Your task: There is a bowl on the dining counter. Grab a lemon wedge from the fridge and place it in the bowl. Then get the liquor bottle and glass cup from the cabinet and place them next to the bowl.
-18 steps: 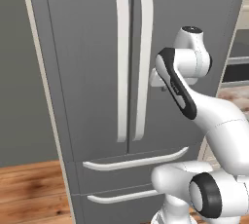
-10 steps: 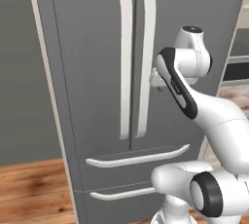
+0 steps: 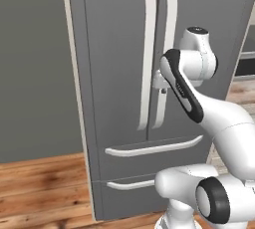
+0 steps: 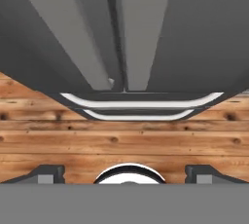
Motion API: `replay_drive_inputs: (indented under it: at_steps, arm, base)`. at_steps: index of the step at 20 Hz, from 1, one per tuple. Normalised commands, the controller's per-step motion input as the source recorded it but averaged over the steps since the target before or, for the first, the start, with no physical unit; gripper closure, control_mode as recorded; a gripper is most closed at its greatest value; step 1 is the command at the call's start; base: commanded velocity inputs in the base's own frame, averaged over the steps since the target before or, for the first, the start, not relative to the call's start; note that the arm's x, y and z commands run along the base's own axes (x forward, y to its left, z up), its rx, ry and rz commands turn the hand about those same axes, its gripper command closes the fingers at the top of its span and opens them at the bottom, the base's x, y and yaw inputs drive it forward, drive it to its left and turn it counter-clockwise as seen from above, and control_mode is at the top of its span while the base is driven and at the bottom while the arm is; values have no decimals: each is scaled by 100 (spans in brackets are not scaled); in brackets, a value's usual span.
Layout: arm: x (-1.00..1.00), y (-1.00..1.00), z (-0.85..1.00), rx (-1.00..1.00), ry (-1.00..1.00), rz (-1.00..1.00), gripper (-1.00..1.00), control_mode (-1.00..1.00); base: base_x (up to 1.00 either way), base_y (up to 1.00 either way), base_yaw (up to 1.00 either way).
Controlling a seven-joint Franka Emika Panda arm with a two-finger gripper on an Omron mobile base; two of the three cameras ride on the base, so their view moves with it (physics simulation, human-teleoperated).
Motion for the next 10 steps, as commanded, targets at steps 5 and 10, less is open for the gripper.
replay_drive_inputs:
  at_steps: [5,10]
  arm:
    - [0,0,0,0,0,0,-100,100]
    - [0,0,0,0,0,0,-100,100]
  base:
    - [0,29,0]
    - [-9,-3,-2]
